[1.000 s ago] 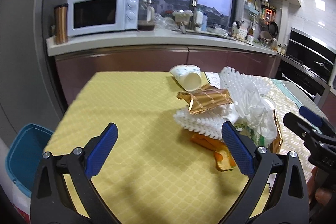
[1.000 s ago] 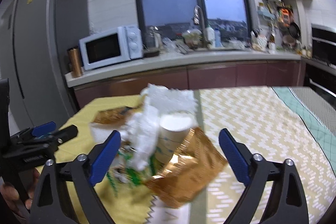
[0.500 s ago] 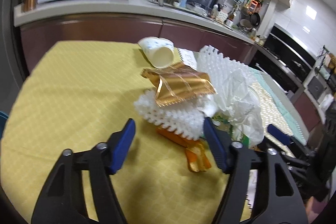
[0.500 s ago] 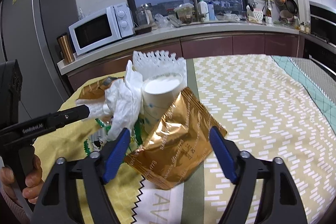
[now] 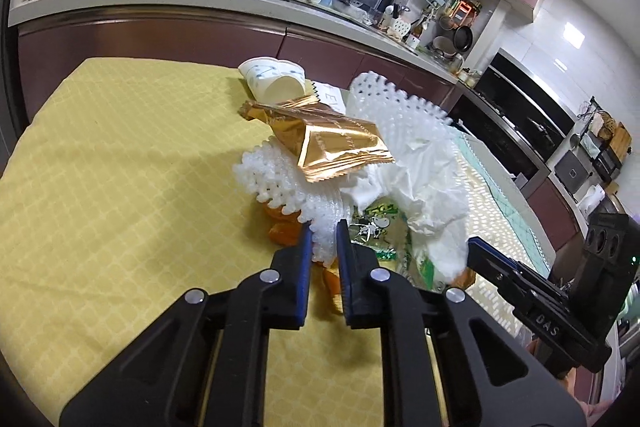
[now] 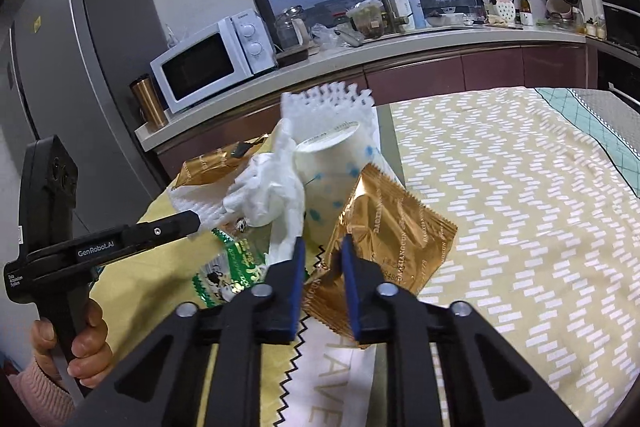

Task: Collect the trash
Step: 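Close the left gripper on the white foam net while the right gripper grasps tissue, then lift the foam net with the left gripper while the right gripper lifts the tissue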

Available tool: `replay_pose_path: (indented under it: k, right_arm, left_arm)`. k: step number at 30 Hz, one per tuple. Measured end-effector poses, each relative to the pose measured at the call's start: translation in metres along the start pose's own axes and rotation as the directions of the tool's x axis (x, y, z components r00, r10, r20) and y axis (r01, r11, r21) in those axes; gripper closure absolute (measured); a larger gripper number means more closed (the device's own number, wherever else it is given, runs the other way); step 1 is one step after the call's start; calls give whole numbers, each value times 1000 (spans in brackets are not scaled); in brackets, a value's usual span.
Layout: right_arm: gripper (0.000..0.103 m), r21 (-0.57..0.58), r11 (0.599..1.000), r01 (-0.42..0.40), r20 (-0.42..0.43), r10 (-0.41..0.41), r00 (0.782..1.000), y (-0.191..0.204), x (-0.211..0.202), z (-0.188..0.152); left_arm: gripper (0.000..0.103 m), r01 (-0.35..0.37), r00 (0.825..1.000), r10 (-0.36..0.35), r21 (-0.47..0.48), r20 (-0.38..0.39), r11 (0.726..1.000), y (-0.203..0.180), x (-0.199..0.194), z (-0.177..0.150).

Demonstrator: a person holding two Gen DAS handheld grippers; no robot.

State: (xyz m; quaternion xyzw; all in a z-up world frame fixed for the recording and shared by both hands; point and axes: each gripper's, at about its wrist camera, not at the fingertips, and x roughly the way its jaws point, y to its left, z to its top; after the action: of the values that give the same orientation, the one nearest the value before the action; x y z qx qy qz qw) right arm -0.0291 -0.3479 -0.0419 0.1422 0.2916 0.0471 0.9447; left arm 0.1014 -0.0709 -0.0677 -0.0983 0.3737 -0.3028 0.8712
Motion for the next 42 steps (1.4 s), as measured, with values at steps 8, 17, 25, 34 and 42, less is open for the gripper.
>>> replay_pose_path:
  k: [8, 17, 25, 34, 42]
  right_arm:
    - [101, 12, 1000, 19, -8, -18, 1000, -2, -7, -2]
    - [51, -134, 979, 155, 12, -155, 988, 15, -7, -9]
    - [50, -237, 929, 285, -14, -297, 955, 22, 15, -18]
    - [99, -201, 949, 244, -64, -261, 963, 10, 18, -17]
    - [59, -170, 981, 92, -34, -100, 994, 23, 4, -3]
  left_arm:
    - [91, -4, 999, 3, 19, 46, 1000, 7, -34, -4]
    - [91, -11, 998, 10, 11, 68, 1000, 29, -64, -16]
    - [91, -18, 997, 17, 7, 78, 1000, 37, -78, -26]
    - [91, -8, 996, 6, 23, 92, 1000, 42, -96, -37]
    - [91, -6, 990, -1, 47, 138, 999, 42, -120, -43]
